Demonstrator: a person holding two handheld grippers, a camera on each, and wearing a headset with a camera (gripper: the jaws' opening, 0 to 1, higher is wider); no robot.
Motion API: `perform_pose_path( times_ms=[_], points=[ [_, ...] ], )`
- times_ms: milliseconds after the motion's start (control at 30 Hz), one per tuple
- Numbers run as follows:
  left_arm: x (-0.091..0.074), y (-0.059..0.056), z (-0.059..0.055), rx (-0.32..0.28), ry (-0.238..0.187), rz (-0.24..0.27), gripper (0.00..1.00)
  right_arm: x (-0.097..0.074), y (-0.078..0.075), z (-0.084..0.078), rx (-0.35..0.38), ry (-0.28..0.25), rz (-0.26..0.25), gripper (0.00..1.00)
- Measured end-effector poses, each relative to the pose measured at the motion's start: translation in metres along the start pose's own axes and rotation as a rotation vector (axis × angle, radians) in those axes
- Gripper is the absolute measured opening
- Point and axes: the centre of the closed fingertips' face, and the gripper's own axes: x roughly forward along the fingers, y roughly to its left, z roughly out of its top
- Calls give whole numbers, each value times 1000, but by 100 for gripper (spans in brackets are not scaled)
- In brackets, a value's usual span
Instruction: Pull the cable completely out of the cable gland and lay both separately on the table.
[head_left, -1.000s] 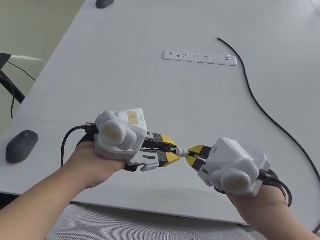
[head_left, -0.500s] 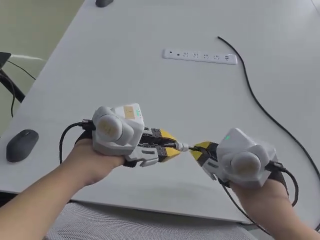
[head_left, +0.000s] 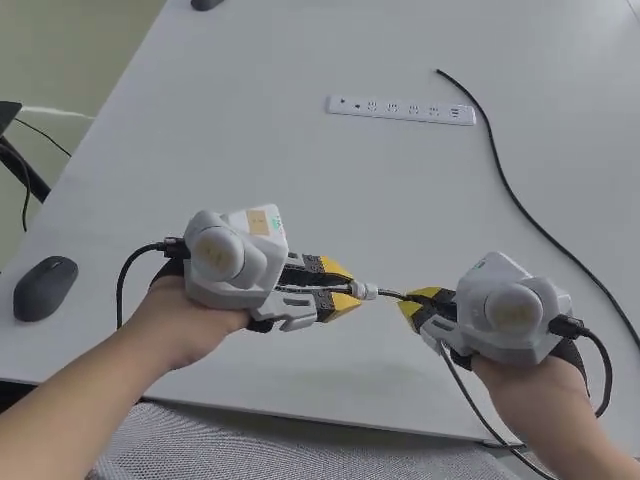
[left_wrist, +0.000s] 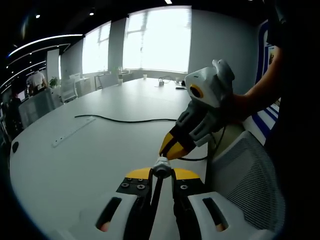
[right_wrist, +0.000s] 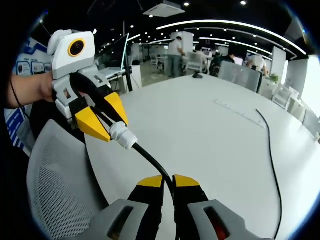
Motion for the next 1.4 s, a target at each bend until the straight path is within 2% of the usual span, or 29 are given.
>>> perform_pose_path(
  times_ms=[200,467,567,667,733,967,1067,1400],
  points=[
    [-1,2,0,-3,-3,4,15,1,-7,-6,64,19,-14,1],
    [0,2,-1,-7,-1,4,15,-1,-25,-30,231,79,-51,1],
    [1,2,-1,-7,-4,3,15,-2,-31,-34,265,87,-64,1],
    [2,3,-1,-8,-5,4,15,-1,-35,-43,293,119,-73,1],
    [2,3,-1,-4,-1,2,15,-1,-37,-45,301,125,-81,1],
    [0,3,-1,-6,-1,3,15,0,-39,-49,414,124,-72,1],
    [1,3,-1,-8,-1,3,15,-1,-38,-49,420,121,-66,1],
    [-3,5,-1,-11,-2,11,15,-1,-32,-46,304,116,-39,2]
  ],
)
